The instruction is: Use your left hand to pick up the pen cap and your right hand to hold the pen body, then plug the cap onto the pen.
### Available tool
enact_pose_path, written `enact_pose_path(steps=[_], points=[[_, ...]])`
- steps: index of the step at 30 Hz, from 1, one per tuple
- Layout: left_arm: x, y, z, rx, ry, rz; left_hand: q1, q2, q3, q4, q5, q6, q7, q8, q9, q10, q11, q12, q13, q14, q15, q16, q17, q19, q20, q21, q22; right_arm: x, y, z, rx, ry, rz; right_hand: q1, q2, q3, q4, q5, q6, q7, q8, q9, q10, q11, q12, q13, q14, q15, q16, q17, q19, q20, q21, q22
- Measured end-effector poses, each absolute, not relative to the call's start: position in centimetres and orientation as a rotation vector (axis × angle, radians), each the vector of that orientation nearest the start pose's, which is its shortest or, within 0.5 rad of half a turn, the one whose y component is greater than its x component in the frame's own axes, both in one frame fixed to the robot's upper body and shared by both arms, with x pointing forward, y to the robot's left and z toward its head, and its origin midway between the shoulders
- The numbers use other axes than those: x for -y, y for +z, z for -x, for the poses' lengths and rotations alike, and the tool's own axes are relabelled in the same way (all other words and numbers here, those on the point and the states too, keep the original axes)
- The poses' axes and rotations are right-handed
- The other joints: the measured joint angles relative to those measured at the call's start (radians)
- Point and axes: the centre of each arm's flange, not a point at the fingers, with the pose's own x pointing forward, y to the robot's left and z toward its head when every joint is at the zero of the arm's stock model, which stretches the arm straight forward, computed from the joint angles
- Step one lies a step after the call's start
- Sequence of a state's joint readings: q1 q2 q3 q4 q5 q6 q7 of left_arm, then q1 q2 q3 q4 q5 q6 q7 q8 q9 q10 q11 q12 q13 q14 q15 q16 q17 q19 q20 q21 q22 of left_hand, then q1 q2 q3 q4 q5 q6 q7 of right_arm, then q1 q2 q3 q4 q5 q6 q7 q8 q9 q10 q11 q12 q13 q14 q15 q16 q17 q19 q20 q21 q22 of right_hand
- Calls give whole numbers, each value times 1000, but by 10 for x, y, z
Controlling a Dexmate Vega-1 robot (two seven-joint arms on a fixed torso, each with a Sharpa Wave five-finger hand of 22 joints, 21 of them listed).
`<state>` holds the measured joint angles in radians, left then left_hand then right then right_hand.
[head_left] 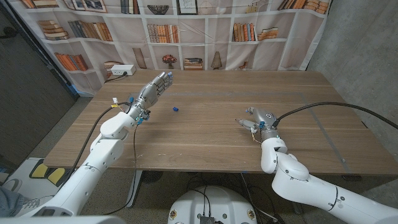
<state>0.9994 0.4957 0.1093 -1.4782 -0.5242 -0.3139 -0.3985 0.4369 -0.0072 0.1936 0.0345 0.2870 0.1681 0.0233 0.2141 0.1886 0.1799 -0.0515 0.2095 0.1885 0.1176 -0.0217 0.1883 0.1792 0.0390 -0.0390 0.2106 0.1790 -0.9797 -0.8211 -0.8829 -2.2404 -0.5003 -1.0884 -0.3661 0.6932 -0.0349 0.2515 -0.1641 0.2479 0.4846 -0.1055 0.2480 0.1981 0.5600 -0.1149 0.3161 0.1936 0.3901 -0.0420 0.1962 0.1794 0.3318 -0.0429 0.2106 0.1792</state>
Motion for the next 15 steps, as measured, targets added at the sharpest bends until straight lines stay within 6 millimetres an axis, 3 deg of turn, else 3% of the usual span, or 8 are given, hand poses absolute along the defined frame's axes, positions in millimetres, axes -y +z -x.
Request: enact_pose_path(steps=[15], points=[[-309,-10,-592,742,-435,-129,7,7,-3,3,-8,0,0,0,0,0,0,0,0,0,0,0,0,0,0,0,0,177,-97,-507,257,-341,1354,6,-2,-2,7,5,9,-9,0,0,1,-5,-7,0,0,0,0,5,0,0,-4,0]])
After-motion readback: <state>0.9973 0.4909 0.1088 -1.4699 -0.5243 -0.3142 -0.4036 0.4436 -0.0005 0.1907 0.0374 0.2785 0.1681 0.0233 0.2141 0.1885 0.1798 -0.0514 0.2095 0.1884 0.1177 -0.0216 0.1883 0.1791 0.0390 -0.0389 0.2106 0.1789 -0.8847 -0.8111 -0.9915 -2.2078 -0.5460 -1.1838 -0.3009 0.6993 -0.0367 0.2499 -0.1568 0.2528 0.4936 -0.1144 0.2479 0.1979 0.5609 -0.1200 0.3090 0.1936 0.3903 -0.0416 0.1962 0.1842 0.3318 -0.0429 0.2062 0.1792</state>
